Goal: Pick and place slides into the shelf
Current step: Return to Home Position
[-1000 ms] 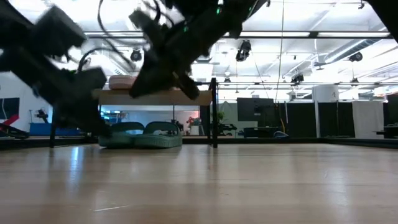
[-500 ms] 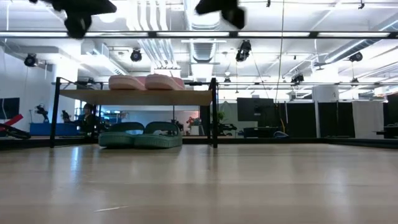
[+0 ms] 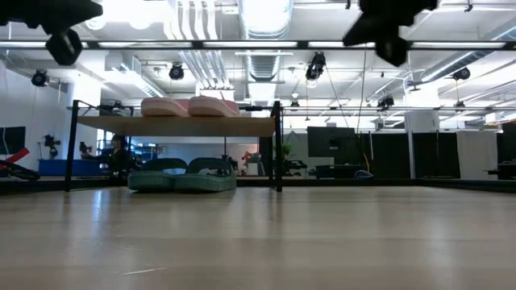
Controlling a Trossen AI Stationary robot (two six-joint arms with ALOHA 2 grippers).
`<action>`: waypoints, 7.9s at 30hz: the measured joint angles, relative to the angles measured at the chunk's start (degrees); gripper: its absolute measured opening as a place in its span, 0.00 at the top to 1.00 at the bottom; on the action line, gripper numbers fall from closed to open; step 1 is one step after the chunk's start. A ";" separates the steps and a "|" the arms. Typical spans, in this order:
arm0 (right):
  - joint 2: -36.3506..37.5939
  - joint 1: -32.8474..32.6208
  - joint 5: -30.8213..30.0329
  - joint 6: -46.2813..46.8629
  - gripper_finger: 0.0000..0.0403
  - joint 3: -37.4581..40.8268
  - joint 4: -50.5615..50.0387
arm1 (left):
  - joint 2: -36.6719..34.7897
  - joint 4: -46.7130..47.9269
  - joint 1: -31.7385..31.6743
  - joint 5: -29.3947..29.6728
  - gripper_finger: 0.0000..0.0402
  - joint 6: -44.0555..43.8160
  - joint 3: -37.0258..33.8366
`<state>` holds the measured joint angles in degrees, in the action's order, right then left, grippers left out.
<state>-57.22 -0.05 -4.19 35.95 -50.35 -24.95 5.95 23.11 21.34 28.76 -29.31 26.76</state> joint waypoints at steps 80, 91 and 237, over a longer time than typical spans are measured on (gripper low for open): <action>54.06 -1.43 6.17 -19.07 0.98 49.22 37.95 | -4.12 -22.07 -21.40 -29.03 1.00 5.16 -25.35; 54.17 -1.40 10.43 -22.21 0.98 49.79 37.09 | -3.73 -24.49 -21.40 -11.26 1.00 5.67 -25.41; 54.05 -1.42 5.63 -22.59 0.98 49.79 33.55 | -3.65 -24.82 -21.38 -10.29 1.00 5.72 -25.50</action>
<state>-3.17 -1.47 1.45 13.37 -0.56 8.60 2.30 -1.70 -0.03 18.47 -23.59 1.26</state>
